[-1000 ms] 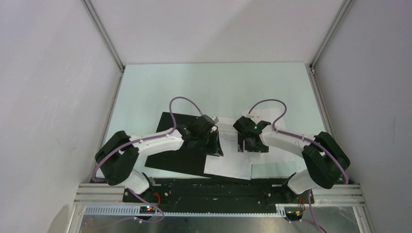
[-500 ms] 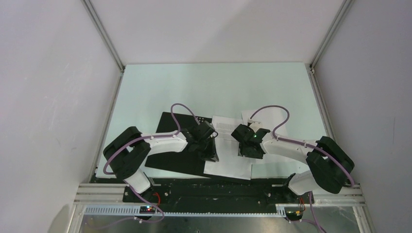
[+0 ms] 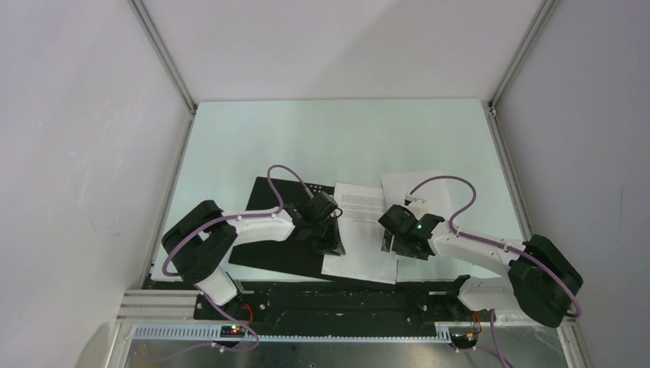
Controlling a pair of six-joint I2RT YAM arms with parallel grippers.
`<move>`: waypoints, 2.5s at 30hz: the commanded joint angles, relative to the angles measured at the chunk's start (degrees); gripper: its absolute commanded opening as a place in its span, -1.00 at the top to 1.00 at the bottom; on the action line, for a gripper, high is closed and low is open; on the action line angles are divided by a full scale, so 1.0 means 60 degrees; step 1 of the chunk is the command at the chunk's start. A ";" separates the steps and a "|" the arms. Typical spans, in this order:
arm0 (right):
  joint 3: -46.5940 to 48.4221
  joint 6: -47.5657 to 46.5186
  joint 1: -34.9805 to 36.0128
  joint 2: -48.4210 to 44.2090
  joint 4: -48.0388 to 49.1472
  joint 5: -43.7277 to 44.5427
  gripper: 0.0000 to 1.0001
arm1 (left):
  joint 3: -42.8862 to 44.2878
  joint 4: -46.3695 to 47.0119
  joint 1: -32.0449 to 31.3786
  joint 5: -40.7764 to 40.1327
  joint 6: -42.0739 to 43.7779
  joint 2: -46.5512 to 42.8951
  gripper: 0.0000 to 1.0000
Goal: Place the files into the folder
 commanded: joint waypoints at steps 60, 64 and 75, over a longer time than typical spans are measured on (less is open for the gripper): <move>0.4749 -0.0449 -0.1882 -0.2542 0.1217 -0.6609 1.00 | 0.1464 -0.2015 0.1290 -0.0926 0.1309 -0.2512 0.34; 0.4044 0.0778 -0.2139 -0.3346 0.2802 -0.7437 1.00 | 0.1841 -0.2830 0.2256 -0.1023 0.1843 -0.3332 0.32; -0.1929 0.2177 -0.3785 -0.5553 0.2911 -0.8399 1.00 | 0.1475 -0.3053 0.2791 -0.0884 0.2146 -0.3319 0.32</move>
